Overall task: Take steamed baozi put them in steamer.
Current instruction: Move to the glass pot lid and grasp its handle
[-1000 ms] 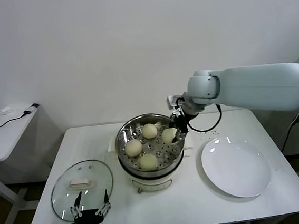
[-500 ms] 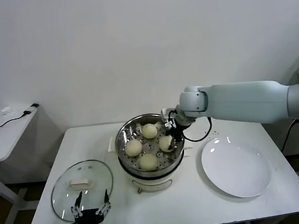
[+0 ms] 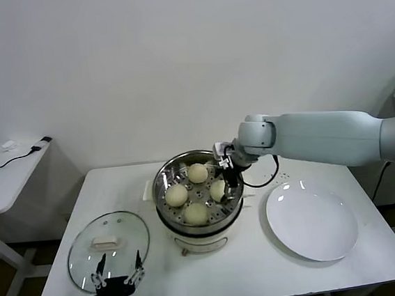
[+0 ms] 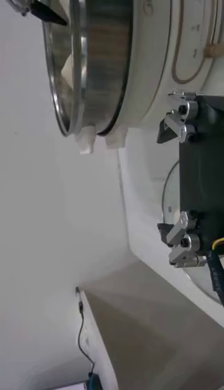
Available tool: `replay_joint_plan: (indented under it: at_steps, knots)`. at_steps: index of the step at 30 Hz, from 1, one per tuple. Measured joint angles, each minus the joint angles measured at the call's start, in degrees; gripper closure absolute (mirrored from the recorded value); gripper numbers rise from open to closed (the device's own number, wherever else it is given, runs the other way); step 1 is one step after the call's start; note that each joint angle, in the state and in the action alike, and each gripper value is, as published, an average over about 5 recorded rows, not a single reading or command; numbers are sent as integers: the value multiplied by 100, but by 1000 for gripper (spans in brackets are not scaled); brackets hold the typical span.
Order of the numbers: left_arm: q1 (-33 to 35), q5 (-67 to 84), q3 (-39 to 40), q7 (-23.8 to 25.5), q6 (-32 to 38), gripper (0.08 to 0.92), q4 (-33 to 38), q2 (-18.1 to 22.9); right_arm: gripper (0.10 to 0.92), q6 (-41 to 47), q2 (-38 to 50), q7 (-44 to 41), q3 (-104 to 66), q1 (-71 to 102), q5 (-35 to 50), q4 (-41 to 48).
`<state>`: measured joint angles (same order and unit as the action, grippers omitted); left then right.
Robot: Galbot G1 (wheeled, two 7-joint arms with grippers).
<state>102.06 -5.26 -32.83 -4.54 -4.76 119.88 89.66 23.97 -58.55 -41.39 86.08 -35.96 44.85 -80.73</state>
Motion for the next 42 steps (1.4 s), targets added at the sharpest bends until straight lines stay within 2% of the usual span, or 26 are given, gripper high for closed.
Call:
replay_joint_plan:
  at_steps: [4,8,16,22,27,34,42]
  knots:
    - [5,65,-35,-20,20,177,40,-16,203,-112,359,42,-427,80,251,-125]
    - [-13,158,-48,-37,60,177,77,-43,203,-303,823,437,-1160,392,494,-250]
    - [-116,260,-118,-140,111,177,79,-149,203,-860,1792,1950,-3551,2000,527,-611]
    - [-216,313,-175,-194,245,177,6,-282,203,-1381,2151,2964,-5802,4084,51,-1010]
    - [-322,337,-236,-182,420,177,-93,-411,203,-1872,1950,3552,-7717,5987,-415,-1369]
    - [-445,366,-205,-251,681,177,-242,-555,203,-2609,1152,3963,-10212,8534,-980,-1624]
    - [-469,201,-241,-416,963,177,-402,-659,203,-3477,56,4081,-11770,10719,-1643,-1673]
